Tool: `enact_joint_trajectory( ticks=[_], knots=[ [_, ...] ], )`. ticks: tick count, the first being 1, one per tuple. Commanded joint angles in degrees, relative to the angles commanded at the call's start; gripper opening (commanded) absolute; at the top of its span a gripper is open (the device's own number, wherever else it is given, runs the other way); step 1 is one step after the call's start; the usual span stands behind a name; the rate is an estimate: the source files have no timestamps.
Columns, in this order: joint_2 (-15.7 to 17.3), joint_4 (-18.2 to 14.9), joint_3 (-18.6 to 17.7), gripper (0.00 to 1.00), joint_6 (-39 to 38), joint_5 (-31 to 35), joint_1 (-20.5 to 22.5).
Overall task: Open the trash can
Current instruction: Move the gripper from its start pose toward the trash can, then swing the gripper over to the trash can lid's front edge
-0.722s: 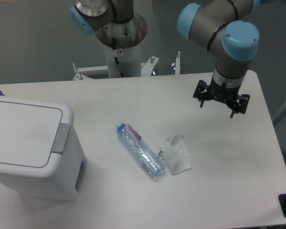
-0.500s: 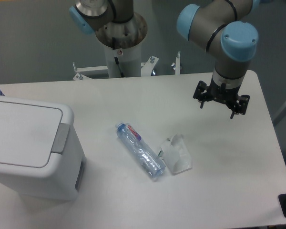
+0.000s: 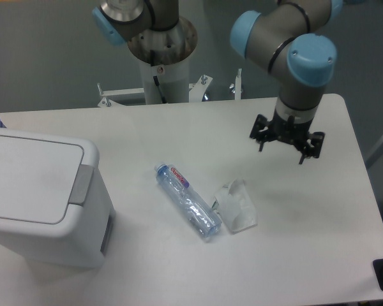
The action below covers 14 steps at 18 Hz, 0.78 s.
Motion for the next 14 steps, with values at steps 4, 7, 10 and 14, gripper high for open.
enact_joint_trajectory(
  ticks=[4,7,10,14],
  knots=[
    [0.1,3.9,0.0,1.00,-9.3,-4.9,-2.5],
    [-0.3,6.8,0.7,1.00,-14.5,-9.7,-3.7],
    [-0.1,7.3,2.8,1.00,-19.5,-13.2,-5.0],
    [-1.3,7.2,6.5,1.00,-24.6,-13.5,-7.6]
  ],
)
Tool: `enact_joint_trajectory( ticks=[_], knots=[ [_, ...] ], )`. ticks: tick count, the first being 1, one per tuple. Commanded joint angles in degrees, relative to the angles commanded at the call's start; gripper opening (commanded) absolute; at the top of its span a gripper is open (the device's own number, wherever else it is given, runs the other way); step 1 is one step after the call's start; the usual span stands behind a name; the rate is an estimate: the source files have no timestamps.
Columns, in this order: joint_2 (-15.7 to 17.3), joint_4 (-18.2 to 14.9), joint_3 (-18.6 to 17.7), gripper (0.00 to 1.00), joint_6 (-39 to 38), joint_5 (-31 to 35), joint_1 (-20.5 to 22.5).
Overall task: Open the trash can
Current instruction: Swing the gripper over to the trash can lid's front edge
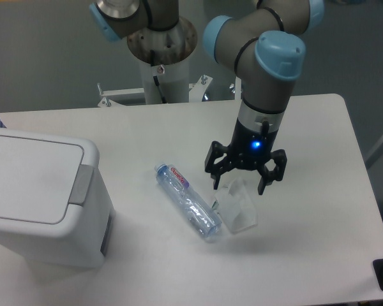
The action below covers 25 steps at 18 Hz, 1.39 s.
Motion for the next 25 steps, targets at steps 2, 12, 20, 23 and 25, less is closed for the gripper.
enact_joint_trajectory(
  ticks=[2,12,20,23,25],
  knots=[
    [0.0,0.0,1.4,1.00,-0.2,-0.8,-0.4],
    [-0.5,0.0,4.8,1.00,-7.9,-10.9,-4.6],
    [2.5,0.0,3.3,1.00,-12.5,-12.3,-9.8],
    [2.5,0.0,2.8,1.00,-12.6,-11.9,-9.9],
    [2.5,0.0,2.9,1.00,-13.0,-12.0,-10.2]
  ],
)
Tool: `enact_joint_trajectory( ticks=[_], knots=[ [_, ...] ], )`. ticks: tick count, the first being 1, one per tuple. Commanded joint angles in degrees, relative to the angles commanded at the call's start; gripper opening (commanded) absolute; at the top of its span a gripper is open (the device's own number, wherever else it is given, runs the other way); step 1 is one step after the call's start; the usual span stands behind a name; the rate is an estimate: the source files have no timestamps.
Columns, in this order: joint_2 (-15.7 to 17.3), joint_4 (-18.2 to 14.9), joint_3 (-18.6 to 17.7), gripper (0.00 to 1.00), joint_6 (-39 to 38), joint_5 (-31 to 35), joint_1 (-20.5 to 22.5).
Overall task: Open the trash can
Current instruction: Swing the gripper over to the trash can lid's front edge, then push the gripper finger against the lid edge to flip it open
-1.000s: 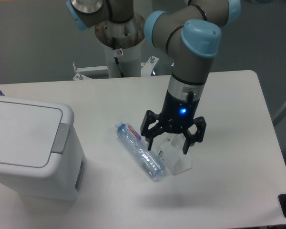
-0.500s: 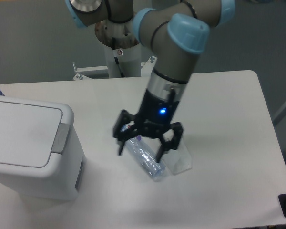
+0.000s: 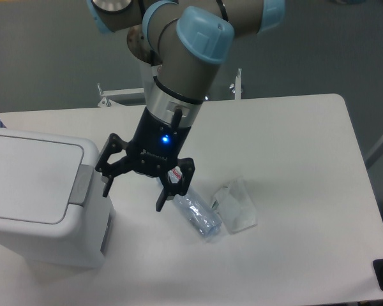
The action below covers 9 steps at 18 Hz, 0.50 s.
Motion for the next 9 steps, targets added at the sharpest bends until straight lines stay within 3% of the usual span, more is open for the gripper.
enact_joint_trajectory(
  ticks=[4,9],
  knots=[
    [1.4,0.1,-3.0,1.00,0.3,0.4,-1.7],
    [2.1,0.1,-3.4,1.00,0.0,0.4,-1.9]
  ],
)
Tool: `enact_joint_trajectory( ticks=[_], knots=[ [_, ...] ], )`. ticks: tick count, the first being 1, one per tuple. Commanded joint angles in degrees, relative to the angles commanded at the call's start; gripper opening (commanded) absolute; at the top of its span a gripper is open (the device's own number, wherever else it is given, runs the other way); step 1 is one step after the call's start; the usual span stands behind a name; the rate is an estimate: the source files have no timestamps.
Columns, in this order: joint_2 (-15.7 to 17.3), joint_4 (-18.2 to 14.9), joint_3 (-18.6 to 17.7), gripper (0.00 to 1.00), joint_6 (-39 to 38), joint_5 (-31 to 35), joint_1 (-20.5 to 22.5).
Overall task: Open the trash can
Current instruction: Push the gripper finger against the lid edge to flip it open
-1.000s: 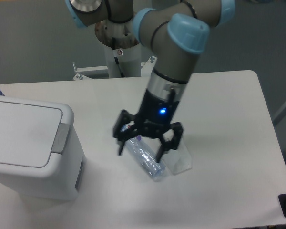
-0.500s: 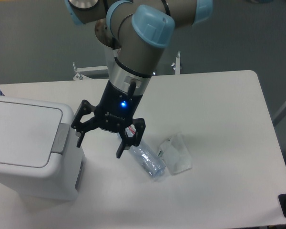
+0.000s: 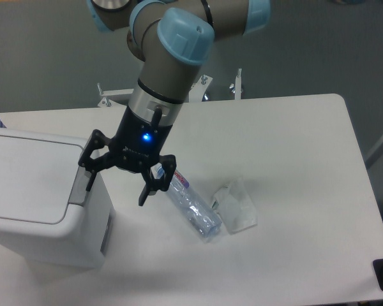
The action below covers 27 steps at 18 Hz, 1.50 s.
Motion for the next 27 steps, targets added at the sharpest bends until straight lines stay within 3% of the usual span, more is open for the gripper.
enact_joint_trajectory(
  ticks=[27],
  knots=[
    [-1.4,1.3,-1.2,1.00,0.7,0.1,-0.4]
  ],
)
